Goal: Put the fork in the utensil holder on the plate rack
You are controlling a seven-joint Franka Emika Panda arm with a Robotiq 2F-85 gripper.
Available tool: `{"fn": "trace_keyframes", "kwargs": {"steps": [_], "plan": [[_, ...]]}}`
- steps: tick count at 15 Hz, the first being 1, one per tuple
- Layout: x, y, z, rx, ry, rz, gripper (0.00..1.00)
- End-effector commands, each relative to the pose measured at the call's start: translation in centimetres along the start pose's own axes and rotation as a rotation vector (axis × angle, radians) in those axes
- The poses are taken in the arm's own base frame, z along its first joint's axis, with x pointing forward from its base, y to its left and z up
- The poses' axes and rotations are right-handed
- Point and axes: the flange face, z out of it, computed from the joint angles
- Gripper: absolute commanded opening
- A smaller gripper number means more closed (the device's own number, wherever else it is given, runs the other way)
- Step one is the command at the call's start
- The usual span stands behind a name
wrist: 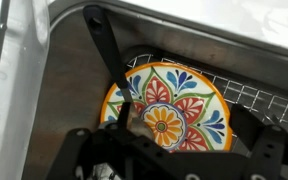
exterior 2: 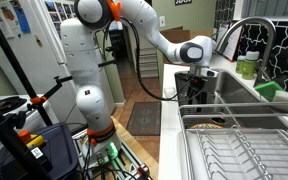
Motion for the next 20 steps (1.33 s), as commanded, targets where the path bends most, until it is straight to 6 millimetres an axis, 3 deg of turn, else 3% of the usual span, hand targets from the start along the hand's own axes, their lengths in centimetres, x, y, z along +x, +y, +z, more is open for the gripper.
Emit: {"fn": "trace_keyframes", "kwargs": {"steps": [1, 10, 15, 17, 20], "plan": [[0.8, 0.5, 3.1, -0.058, -0.033, -0.003, 1.0], [1.8, 0.9, 9.2, -0.148, -0.154, -0.021, 1.0], [2.4, 0.9, 11.1, -0.214, -0.176, -0.021, 0.91], [2.8, 1.2, 11.4, -0.246, -0.176, -0.01, 0.95], [3.0, 1.2, 12.0, -0.274, -0.185, -0.012, 0.91]]}}
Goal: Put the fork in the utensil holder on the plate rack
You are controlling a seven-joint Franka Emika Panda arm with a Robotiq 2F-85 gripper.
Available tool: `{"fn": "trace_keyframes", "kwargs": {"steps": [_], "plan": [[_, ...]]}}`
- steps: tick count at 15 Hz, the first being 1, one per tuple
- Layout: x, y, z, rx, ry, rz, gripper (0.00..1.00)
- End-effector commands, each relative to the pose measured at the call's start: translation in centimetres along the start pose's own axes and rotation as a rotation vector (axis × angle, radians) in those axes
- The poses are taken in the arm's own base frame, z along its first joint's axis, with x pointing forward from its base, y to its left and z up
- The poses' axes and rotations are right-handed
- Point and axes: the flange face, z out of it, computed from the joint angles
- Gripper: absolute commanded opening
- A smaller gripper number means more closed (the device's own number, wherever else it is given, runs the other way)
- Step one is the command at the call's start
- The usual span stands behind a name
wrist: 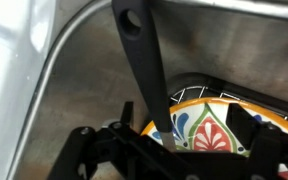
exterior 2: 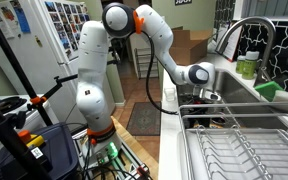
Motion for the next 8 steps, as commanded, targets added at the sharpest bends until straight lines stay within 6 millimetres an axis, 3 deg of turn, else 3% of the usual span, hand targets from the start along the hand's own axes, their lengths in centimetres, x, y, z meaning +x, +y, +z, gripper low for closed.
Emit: {"fn": "trace_keyframes", "kwargs": {"steps": [1, 2, 8], "plan": [[0.8, -0.11, 0.99, -0.049, -0.008, 0.008, 0.83], [0.87, -0.21, 1.15, -0.052, -0.011, 0.006, 0.71], [1.09, -0.22, 1.51, -0.042, -0.026, 0.017, 0.25]]}}
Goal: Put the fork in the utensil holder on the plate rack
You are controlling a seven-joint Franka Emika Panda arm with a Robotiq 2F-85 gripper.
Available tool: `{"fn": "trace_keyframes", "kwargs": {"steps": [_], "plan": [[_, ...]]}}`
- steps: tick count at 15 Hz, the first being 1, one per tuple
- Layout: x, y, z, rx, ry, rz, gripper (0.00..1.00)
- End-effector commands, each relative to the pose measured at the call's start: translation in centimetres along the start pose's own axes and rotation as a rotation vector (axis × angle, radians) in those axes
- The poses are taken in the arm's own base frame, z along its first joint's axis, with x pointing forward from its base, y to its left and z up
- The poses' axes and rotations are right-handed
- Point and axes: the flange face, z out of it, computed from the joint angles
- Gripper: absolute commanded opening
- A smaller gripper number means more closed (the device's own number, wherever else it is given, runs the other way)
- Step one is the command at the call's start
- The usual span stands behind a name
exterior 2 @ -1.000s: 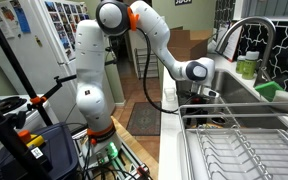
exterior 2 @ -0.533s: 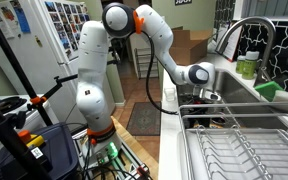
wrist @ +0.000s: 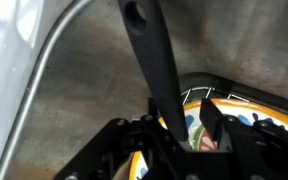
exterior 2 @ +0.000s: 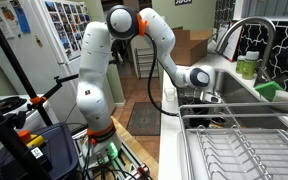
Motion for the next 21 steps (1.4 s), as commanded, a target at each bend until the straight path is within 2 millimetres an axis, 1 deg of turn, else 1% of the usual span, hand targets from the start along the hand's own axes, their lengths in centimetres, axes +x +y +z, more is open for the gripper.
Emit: {"fn": "trace_keyframes", "kwargs": {"steps": [1, 2, 3, 4, 7, 11, 14, 18, 21], "plan": [[0.3, 0.4, 0.2, -0.009, -0.008, 0.024, 0.18], [0.3, 0.6, 0.1, -0.007, -0.006, 0.029, 0.1], [0.2, 0.7, -0.2, -0.004, -0.001, 0.034, 0.05], [0.3, 0.9, -0.4, 0.0, 0.003, 0.037, 0.06], [0.2, 0.9, -1.2, 0.023, 0.015, 0.054, 0.04], [-0.1, 0.8, -2.4, 0.052, 0.042, 0.066, 0.06], [-0.9, 1.0, -4.6, 0.068, 0.095, 0.076, 0.06], [-3.2, 2.0, -8.7, 0.1, 0.168, 0.067, 0.06], [-4.7, 2.9, -11.2, 0.126, 0.214, 0.094, 0.06]]}}
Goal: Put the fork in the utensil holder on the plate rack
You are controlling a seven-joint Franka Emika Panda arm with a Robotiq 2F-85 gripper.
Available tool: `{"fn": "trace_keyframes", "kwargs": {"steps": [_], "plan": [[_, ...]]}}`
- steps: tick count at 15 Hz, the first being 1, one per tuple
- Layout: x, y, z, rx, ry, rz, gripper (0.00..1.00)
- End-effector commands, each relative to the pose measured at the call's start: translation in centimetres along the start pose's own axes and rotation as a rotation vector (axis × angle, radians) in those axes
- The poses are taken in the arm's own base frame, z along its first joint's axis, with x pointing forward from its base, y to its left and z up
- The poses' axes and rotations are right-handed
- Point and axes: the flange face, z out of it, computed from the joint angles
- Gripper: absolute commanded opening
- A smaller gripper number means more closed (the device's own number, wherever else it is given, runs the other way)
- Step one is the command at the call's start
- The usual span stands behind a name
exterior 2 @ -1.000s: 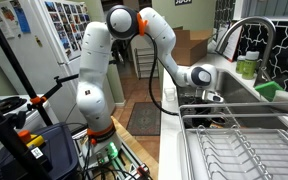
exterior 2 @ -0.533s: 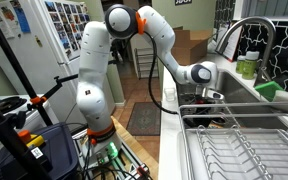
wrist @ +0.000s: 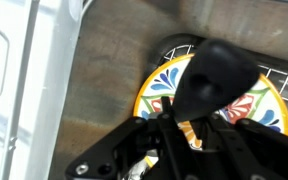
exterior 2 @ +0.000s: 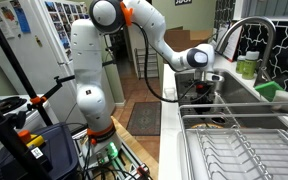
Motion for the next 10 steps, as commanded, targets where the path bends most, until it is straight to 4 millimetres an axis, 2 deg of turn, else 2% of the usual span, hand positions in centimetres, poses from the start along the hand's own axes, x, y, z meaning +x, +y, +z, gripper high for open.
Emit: {"fn": "trace_keyframes", "kwargs": {"steps": [1, 6, 10], "plan": [[-2.4, 1.0, -2.9, 0.048, 0.047, 0.034, 0.06], [-5.5, 2.6, -7.9, 0.102, 0.151, 0.052, 0.06], [-8.3, 4.9, -12.5, 0.153, 0.239, 0.088, 0.06]]}}
